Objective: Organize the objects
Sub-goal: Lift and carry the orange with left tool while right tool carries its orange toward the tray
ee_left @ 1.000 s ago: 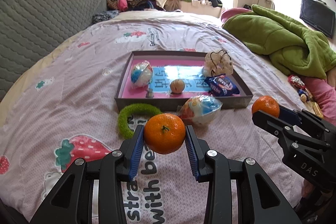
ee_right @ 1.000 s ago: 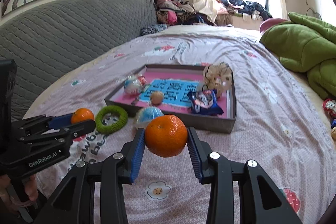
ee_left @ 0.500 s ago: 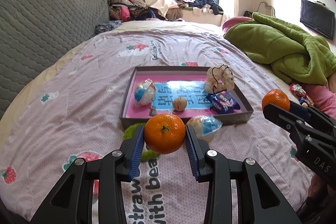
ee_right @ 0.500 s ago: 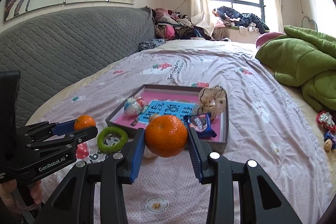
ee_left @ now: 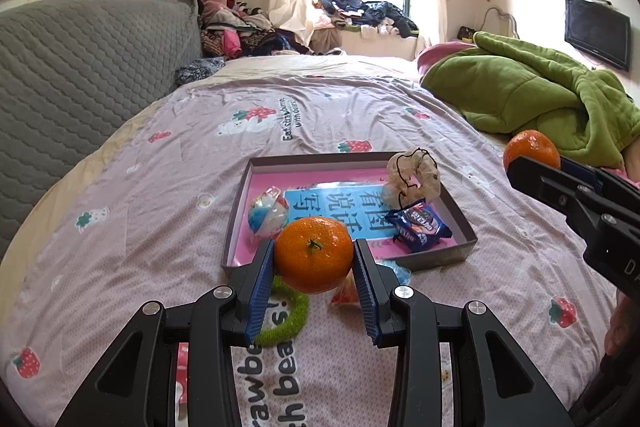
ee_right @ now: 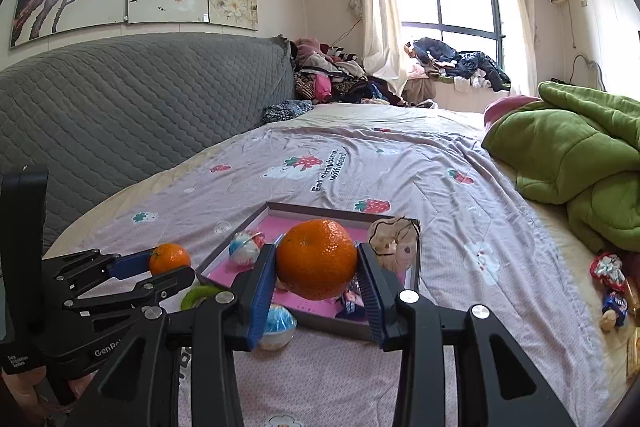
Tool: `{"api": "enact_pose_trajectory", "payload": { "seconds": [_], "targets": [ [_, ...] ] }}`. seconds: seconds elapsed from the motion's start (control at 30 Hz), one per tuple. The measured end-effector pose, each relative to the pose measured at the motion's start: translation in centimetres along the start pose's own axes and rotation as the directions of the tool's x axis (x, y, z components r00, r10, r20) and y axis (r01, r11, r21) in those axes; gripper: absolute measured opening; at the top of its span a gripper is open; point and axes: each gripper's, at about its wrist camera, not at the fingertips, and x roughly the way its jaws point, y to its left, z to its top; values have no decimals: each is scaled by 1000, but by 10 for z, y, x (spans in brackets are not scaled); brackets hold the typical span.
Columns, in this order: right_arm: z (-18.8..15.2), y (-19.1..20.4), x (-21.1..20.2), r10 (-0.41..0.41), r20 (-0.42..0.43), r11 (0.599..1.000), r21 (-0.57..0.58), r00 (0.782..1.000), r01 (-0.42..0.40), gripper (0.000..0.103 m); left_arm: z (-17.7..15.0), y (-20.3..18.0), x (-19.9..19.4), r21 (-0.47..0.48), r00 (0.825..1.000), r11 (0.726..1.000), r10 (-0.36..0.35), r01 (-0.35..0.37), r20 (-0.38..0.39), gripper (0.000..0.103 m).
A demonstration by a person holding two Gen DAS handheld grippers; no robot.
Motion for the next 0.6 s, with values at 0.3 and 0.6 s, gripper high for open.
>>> {"api": "enact_pose_trajectory", "payload": {
  "seconds": [0.3,0.6],
  "targets": [
    [23,-12,15,-10,17,1000,-16,1000,10,40,24,-2,13,21,1000,1000,15,-15,20,40],
    [27,-36,39,-37,-8,999,-3,999,37,40,54,7,38,11,999,999,36,-36,22,40]
  ]
}}
